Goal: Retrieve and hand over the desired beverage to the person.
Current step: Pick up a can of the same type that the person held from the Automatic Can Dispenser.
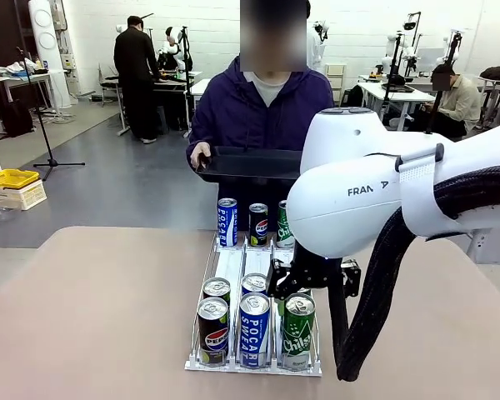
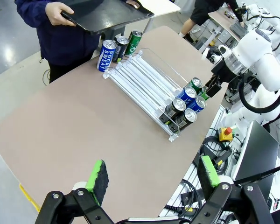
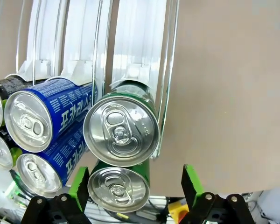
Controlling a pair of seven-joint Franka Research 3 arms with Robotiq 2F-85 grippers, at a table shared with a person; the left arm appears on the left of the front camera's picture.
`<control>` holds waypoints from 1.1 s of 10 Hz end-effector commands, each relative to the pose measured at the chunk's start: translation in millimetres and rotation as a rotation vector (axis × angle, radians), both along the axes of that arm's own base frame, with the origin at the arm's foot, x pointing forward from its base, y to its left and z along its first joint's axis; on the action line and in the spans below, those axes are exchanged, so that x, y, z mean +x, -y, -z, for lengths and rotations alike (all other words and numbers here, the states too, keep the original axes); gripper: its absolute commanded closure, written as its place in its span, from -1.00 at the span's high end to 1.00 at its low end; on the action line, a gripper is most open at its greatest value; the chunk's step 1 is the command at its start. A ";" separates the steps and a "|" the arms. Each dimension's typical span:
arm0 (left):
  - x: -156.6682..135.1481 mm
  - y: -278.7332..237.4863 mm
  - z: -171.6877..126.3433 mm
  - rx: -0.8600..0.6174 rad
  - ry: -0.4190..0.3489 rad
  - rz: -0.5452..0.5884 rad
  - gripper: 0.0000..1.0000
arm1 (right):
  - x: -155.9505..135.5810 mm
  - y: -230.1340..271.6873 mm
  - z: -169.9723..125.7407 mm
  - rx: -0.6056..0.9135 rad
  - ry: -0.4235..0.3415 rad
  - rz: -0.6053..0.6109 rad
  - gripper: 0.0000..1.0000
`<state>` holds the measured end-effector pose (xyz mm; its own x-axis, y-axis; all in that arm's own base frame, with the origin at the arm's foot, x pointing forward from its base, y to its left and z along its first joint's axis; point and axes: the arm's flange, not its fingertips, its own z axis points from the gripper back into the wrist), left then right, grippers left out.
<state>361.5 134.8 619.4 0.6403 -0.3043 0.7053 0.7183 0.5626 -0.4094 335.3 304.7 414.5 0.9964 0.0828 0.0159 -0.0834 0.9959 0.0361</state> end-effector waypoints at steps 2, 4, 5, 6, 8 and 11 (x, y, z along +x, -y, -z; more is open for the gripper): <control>0.6 -1.7 -1.6 -0.015 0.019 0.016 1.00 | -0.2 -4.7 1.8 0.036 0.023 -0.057 1.00; 0.6 -1.7 -1.6 -0.015 0.019 0.016 1.00 | 1.0 -3.5 2.8 0.039 0.015 -0.062 -0.13; 0.6 -1.7 -1.6 -0.015 0.019 0.016 1.00 | 0.5 -4.2 3.2 0.038 0.016 -0.062 -1.00; 0.6 -1.7 -1.6 -0.015 0.019 0.016 1.00 | 0.4 -4.5 3.3 0.037 0.013 -0.054 -0.24; 0.6 -1.7 -1.6 -0.015 0.019 0.016 1.00 | 0.7 -3.3 3.5 0.038 -0.002 -0.046 -1.00; 0.6 -1.7 -1.6 -0.015 0.019 0.016 1.00 | 0.2 -2.7 3.8 0.027 -0.025 -0.037 -0.98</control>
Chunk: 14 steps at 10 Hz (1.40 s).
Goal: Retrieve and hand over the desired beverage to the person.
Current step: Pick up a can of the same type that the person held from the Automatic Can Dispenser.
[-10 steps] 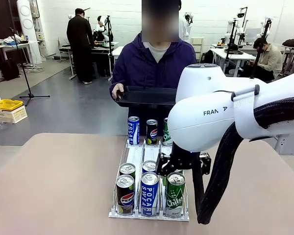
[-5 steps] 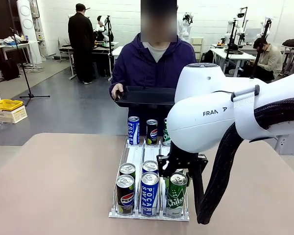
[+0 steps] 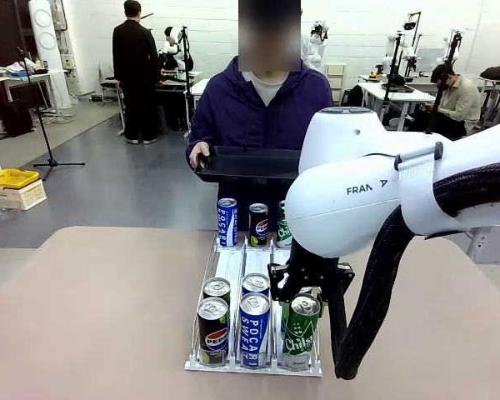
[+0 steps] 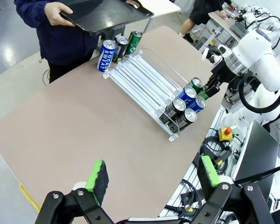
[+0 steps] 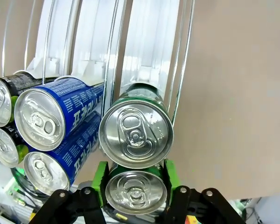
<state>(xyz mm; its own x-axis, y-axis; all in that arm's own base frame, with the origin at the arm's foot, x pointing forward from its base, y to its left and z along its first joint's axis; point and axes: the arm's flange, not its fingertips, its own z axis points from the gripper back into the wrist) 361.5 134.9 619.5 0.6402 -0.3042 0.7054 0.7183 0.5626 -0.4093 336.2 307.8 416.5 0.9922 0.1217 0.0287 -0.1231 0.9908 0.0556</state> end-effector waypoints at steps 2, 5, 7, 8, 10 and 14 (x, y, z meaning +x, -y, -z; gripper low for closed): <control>0.6 -1.7 -1.6 -0.015 0.019 0.016 1.00 | -6.0 -2.8 -14.2 -0.008 -0.057 0.016 -1.00; 0.6 -1.7 -1.6 -0.015 0.019 0.016 1.00 | -23.9 -20.1 -117.6 -0.101 0.024 0.051 -1.00; 0.6 -1.7 -1.6 -0.015 0.019 0.016 1.00 | -12.8 -23.6 -202.5 -0.110 0.070 0.126 -1.00; 0.6 -1.7 -1.6 -0.015 0.019 0.016 1.00 | -5.5 -28.2 -247.2 -0.079 0.086 0.141 -1.00; 0.6 -1.7 -1.6 -0.015 0.019 0.016 1.00 | 25.4 -35.6 -288.3 -0.045 0.120 0.192 -1.00; 0.6 -1.7 -1.6 -0.015 0.019 0.016 1.00 | 105.8 -30.4 -285.8 0.013 0.063 0.237 -1.00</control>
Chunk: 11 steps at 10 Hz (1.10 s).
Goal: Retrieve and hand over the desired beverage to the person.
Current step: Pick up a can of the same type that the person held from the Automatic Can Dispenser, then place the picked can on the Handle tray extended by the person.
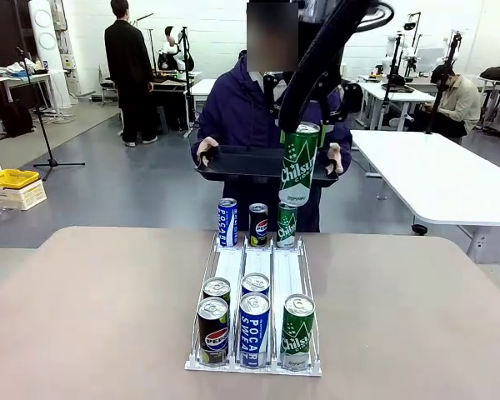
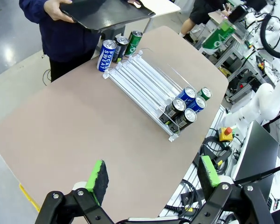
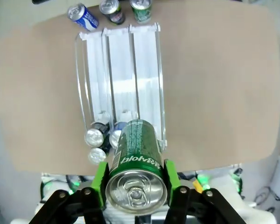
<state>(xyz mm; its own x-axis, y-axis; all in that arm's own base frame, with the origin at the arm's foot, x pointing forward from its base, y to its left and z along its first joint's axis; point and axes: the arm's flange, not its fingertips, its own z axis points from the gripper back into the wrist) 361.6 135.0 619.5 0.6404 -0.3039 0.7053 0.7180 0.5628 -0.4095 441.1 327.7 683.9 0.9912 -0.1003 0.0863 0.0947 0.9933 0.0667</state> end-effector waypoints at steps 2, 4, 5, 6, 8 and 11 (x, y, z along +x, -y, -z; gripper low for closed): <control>0.5 -1.6 -1.5 -0.015 0.019 0.016 1.00 | 0.0 0.0 0.0 0.000 0.000 0.000 -1.00; 0.5 -1.6 -1.5 -0.015 0.019 0.016 1.00 | 0.0 0.0 0.0 0.000 0.000 0.000 -1.00; 0.5 -1.6 -1.5 -0.015 0.019 0.016 1.00 | 0.0 0.0 0.0 0.000 0.000 0.000 -1.00; 0.5 -1.6 -1.5 -0.015 0.019 0.016 1.00 | 0.0 0.0 0.0 0.000 0.000 0.000 -1.00; 0.5 -1.6 -1.5 -0.015 0.019 0.016 1.00 | 0.0 0.0 0.0 0.000 0.000 0.000 -1.00; 0.5 -1.6 -1.5 -0.015 0.019 0.016 1.00 | 0.0 0.0 0.0 0.000 0.000 0.000 -1.00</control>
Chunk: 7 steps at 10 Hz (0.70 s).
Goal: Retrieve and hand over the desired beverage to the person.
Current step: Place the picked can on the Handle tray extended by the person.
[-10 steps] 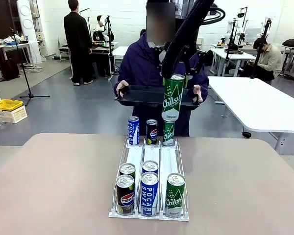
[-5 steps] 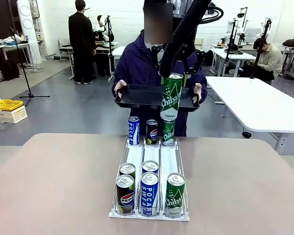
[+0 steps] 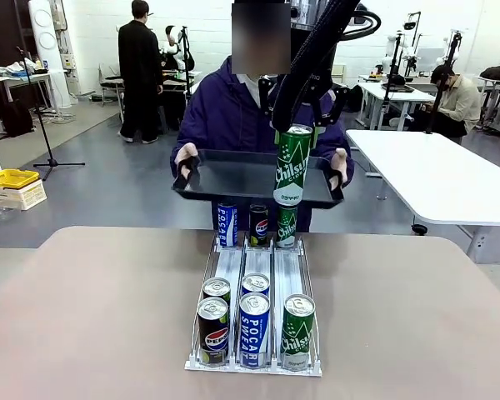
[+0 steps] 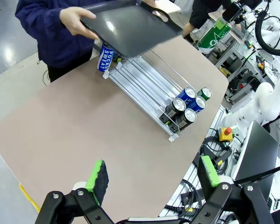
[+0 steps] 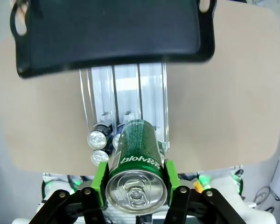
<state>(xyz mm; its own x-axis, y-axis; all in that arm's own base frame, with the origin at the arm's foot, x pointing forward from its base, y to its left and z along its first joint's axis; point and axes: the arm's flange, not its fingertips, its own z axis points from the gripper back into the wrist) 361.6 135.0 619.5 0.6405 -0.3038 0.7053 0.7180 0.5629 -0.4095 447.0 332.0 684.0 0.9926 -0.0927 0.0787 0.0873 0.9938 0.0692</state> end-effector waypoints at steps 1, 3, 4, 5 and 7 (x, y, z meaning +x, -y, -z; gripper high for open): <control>0.5 -1.5 -1.5 -0.015 0.019 0.016 1.00 | -5.9 4.3 0.1 -0.003 0.007 0.008 -1.00; 0.5 -1.5 -1.5 -0.015 0.019 0.016 1.00 | -5.9 4.3 0.1 -0.003 0.007 0.008 -1.00; 0.5 -1.5 -1.5 -0.015 0.019 0.016 1.00 | -5.9 4.3 0.1 -0.003 0.007 0.008 -1.00; 0.5 -1.5 -1.5 -0.015 0.019 0.016 1.00 | -5.9 4.3 0.1 -0.003 0.007 0.008 -1.00; 0.5 -1.5 -1.5 -0.015 0.019 0.016 1.00 | -5.9 4.3 0.1 -0.003 0.007 0.008 -1.00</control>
